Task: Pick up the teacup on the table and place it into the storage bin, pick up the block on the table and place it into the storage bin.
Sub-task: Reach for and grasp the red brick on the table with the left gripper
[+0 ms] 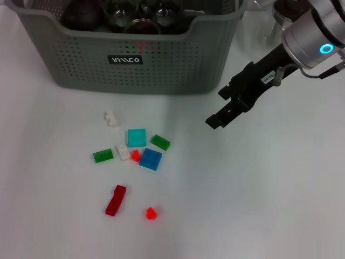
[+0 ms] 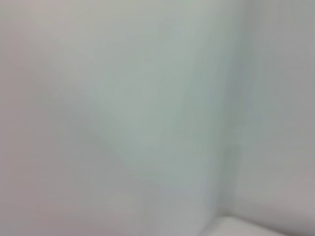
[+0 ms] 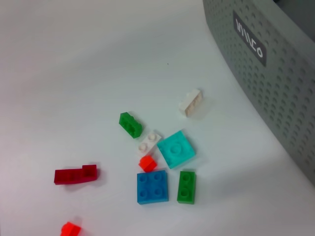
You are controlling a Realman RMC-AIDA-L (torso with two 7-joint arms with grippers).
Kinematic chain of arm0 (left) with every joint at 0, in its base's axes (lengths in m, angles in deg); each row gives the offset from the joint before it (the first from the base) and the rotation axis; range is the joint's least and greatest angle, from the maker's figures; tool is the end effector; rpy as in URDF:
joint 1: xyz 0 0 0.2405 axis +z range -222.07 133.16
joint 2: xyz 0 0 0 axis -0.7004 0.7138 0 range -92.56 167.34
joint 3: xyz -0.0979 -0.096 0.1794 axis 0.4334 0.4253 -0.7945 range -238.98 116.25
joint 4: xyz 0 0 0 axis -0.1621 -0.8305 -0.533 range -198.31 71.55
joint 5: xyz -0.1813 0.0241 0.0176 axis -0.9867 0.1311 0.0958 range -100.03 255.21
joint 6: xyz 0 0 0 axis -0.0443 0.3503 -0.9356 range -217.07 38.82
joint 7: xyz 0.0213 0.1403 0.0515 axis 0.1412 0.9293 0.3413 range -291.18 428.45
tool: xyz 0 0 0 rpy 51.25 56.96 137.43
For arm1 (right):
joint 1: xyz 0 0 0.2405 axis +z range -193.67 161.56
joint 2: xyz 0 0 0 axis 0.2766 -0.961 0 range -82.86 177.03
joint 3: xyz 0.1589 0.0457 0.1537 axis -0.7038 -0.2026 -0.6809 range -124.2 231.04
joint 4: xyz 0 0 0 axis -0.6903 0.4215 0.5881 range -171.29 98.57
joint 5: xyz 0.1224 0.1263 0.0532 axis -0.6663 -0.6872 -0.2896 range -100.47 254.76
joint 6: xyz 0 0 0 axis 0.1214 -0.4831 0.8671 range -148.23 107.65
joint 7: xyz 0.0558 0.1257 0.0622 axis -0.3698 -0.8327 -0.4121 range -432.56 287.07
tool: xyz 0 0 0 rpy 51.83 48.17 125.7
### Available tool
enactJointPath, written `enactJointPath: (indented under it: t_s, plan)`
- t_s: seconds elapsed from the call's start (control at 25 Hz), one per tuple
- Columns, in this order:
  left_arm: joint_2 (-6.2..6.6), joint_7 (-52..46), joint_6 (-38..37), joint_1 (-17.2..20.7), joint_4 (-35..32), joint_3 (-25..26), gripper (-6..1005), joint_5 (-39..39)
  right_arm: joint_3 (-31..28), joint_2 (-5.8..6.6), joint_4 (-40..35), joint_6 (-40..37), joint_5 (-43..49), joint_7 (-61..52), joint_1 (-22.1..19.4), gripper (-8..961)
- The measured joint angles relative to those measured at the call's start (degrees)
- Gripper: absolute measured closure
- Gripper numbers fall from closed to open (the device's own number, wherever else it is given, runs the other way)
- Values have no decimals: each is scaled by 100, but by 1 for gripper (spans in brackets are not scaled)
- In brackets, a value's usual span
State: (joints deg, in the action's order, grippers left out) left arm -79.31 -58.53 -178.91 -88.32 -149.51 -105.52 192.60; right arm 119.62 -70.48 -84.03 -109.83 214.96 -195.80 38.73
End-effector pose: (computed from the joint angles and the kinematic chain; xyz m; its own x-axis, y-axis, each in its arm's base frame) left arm -0.0506 0.3583 0.1348 0.8435 0.1521 0.5151 0.3826 -0.8433 -0.3776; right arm 0.1239 0.3439 -0.0202 0.8828 -0.4263 0.1970 -0.4187 -0.9045 -0.0812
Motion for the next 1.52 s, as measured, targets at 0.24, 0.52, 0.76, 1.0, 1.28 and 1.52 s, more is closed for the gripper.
enactJointPath:
  t_s: [0.24, 0.52, 0.76, 1.0, 1.28, 1.52]
  plan:
    - [7, 491, -1920, 433, -305, 261, 207, -605, -10, 15, 22, -4, -2, -43, 4, 6]
    - [-215, 1069, -2072, 1221, -722, -727, 209, 682, -20, -49, 100, 78, -51, -156, 35, 6]
    - [-431, 1456, -2101, 1414, -866, -1631, 212, 2129, -29, -93, 150, 178, -68, -252, 46, 6]
    - [-605, 1544, -2126, 1470, -1044, -2661, 211, 3319, -93, -124, 207, 264, -79, -321, -9, 6]
    - [-784, 1668, -2138, 1577, -915, -4112, 208, 4096, -225, -148, 302, 327, -80, -324, -34, 5]
    - [-770, 1551, -2101, 1231, -176, -4446, 207, 4166, -239, -170, 316, 364, -73, -350, -71, 5]
